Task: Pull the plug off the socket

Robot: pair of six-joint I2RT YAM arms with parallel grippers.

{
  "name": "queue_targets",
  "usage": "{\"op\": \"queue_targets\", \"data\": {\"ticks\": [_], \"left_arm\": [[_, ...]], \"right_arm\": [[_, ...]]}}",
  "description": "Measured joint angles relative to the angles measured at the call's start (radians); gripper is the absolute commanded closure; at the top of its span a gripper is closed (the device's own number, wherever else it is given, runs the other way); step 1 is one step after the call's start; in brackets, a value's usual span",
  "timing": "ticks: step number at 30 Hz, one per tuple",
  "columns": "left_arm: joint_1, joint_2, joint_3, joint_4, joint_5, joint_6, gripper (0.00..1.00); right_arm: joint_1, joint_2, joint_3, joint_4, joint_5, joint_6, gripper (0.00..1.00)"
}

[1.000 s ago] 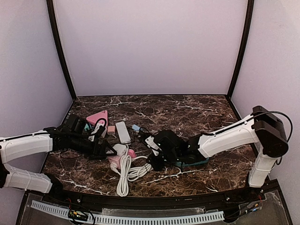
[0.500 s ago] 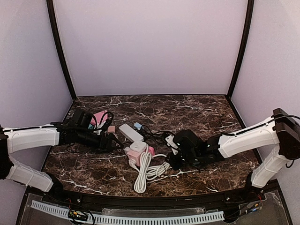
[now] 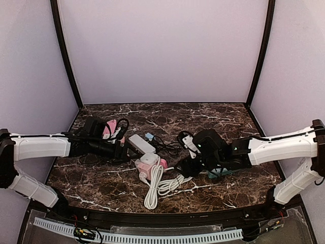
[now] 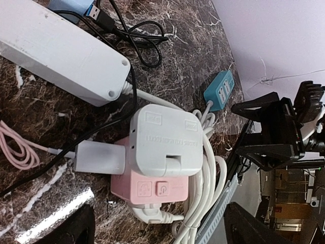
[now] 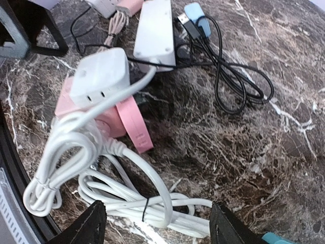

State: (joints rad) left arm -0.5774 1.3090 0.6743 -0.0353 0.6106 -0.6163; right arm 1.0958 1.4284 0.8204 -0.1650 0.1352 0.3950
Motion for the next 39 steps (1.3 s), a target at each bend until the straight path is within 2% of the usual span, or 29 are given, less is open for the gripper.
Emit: {"op": "queue_targets", "data": {"ticks": [5,14,39], "left_arm": [[-0.037,0.088,0.064,0.023,0.006,-0.01,0.16],[-0.077,0.189,0.119,0.061,0.001,-0.02,0.16],[-0.09,0.211,0.143,0.115,-0.001,-0.077,0.17]], "right_arm": [[0.012,-0.003,0.056,0.002,0.001,-0.001,0.31],[0.031,-0.003,0.064,0.001,0.003,0.003,0.3],[0.033,-0.017,0.039,0.004,0.038,0.011,0.29]]}}
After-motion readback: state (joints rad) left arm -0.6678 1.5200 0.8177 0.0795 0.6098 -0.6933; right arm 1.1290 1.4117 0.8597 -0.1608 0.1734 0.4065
